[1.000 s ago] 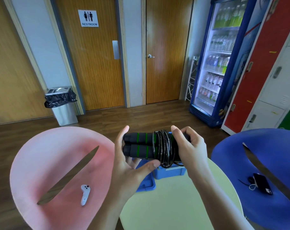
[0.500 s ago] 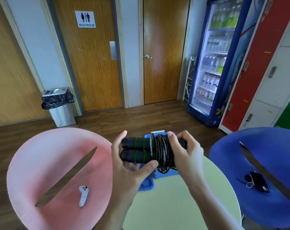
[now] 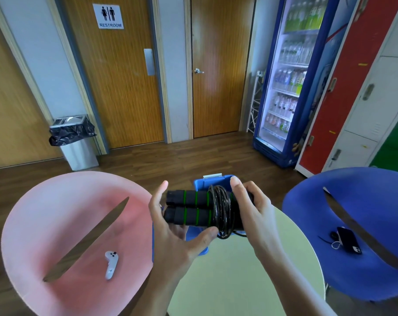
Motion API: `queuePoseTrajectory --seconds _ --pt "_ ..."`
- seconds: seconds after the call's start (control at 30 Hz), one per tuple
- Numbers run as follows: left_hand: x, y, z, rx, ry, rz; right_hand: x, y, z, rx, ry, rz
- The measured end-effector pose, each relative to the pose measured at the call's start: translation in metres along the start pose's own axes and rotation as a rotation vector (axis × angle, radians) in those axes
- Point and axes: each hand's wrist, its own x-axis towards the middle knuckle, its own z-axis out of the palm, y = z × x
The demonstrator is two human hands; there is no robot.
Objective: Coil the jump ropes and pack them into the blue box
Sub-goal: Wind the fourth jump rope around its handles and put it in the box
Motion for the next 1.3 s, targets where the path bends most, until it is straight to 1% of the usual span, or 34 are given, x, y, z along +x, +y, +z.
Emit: queuePoseTrajectory --seconds 0.1,0.23,0.3,0.37,0.4,0.47,0.53,0.6,0.67,0.8,0.87,0.97,1.13,1.2,1.3 --pt "0.001 -0.003 -0.003 0.051 0.011 0.022 0.001 -0.002 -0.001 -0.072 -0.087 0.026" --pt "0.004 -0.009 -0.002 0.049 0.029 -0.002 0.008 0.003 0.000 -0.147 -0.041 0.009" --pt "0.006 -0.009 0.000 -0.034 0.074 -0.038 0.010 0.005 0.001 -0.162 -0.020 -0.024" --pt "0.010 -0.002 0.003 -0.168 0.157 -0.097 0.012 0.007 0.002 -0.184 -0.006 -0.046" --pt "0.013 0.003 0.005 -0.183 0.206 -0.137 0.013 0.007 0.003 -0.194 -0.004 -0.050" --pt "0.022 0.007 0.004 -0.064 0.317 -0.218 0.013 0.008 0.004 -0.212 -0.017 -0.057" --pt "0.031 0.008 0.002 0.021 0.361 -0.292 0.013 0.010 0.005 -0.205 -0.043 -0.070" --pt "0.036 0.006 0.001 0.036 0.400 -0.342 0.013 0.012 0.007 -0.196 -0.053 -0.088" --pt "0.038 0.002 -0.001 0.127 0.455 -0.311 0.015 0.015 0.010 -0.191 -0.044 -0.101" --pt "0.035 -0.003 0.001 0.349 0.555 -0.174 0.015 0.021 0.015 -0.168 -0.033 -0.108" --pt "0.033 -0.009 0.001 0.409 0.577 -0.168 0.017 0.025 0.015 -0.165 -0.029 -0.105" --pt "0.033 -0.020 0.001 0.398 0.628 -0.169 0.022 0.029 0.015 -0.176 -0.059 -0.063" --pt "0.035 -0.029 0.005 0.369 0.655 -0.090 0.030 0.038 0.012 -0.118 -0.129 0.091" --pt "0.036 -0.035 0.007 0.364 0.649 -0.090 0.034 0.042 0.009 -0.124 -0.152 0.123" --pt "0.038 -0.043 0.017 0.360 0.596 -0.129 0.043 0.049 -0.002 -0.130 -0.167 0.152"
